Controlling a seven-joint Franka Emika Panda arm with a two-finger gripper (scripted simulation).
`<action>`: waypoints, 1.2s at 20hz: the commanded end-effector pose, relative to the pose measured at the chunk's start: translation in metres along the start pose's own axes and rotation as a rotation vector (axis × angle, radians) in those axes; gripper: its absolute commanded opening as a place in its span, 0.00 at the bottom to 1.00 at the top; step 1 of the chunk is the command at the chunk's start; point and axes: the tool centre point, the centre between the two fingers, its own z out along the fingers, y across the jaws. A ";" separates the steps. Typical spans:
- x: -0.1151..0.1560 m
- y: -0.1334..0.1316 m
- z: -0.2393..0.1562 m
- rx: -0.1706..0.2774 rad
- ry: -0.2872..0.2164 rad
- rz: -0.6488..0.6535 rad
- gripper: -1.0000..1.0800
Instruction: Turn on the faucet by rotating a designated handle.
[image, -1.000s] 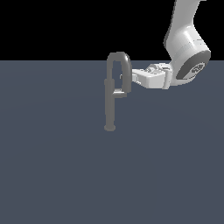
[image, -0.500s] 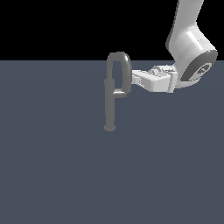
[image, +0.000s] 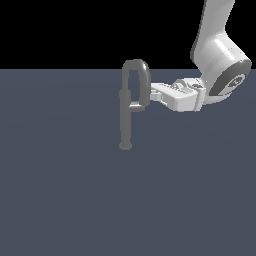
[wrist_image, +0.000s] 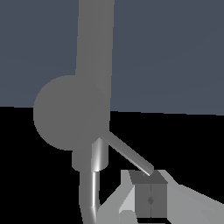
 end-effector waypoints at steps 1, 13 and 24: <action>0.015 0.005 0.000 0.002 -0.003 0.015 0.00; 0.051 0.005 0.000 0.001 -0.007 0.022 0.00; 0.060 -0.009 0.000 -0.004 -0.009 0.008 0.00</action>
